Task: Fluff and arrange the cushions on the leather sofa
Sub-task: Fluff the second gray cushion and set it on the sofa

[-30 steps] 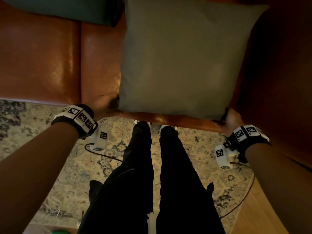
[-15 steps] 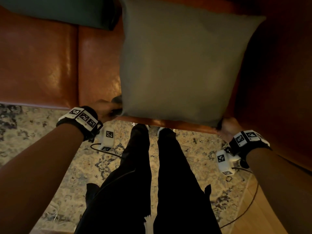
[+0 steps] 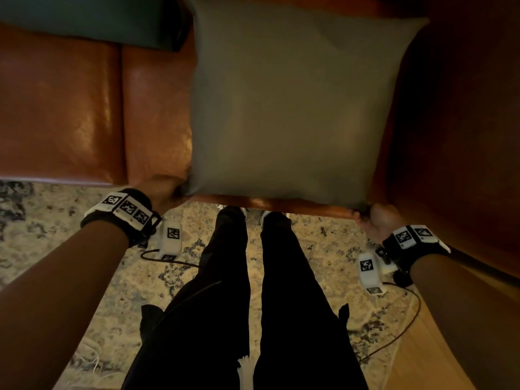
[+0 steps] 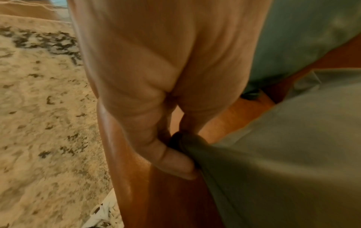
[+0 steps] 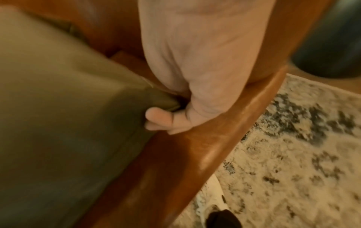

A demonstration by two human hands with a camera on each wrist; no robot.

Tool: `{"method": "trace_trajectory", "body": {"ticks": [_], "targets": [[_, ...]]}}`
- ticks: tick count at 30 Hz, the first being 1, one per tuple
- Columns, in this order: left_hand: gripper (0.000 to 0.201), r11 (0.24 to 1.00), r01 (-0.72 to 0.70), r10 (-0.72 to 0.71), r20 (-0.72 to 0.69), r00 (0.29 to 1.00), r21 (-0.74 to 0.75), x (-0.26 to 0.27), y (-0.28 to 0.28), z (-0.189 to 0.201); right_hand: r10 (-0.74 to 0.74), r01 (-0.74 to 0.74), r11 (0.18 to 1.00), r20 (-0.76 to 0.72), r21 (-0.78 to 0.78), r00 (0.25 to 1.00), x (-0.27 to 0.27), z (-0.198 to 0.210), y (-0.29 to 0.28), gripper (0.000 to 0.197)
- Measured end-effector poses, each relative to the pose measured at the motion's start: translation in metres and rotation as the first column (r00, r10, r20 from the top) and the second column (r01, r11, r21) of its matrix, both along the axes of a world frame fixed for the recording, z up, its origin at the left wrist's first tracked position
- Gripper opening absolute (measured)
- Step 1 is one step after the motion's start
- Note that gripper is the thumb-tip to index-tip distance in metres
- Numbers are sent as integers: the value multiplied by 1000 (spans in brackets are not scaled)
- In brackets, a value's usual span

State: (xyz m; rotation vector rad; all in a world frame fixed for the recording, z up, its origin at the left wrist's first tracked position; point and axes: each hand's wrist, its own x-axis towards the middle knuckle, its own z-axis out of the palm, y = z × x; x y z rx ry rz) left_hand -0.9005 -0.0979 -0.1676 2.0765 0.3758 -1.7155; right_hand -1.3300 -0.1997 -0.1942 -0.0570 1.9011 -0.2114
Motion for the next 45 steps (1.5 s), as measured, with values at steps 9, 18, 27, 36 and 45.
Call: {"method": "trace_trajectory", "body": {"ticks": [9, 18, 27, 36, 45], "targets": [[17, 981, 194, -196, 138, 971, 31, 1, 1, -12, -27, 27, 1000, 149, 3, 989, -9, 3, 3, 29], [34, 864, 495, -503, 210, 838, 94, -1, 0, -10, -14, 16, 993, 17, -115, 1000, -7, -9, 6, 34], [36, 955, 270, -290, 201, 936, 120, -3, -8, -5, -124, 126, 989, 35, -71, 992, -2, -18, -1, 13], [18, 981, 193, -191, 84, 978, -23, 5, 1, 2, 60, -55, 997, -114, 45, 992, -16, -29, -1, 19], [10, 987, 161, -161, 62, 985, 8, 10, 4, -10, 386, -383, 916, -3, 119, 923, -16, -13, 12, 44]]}}
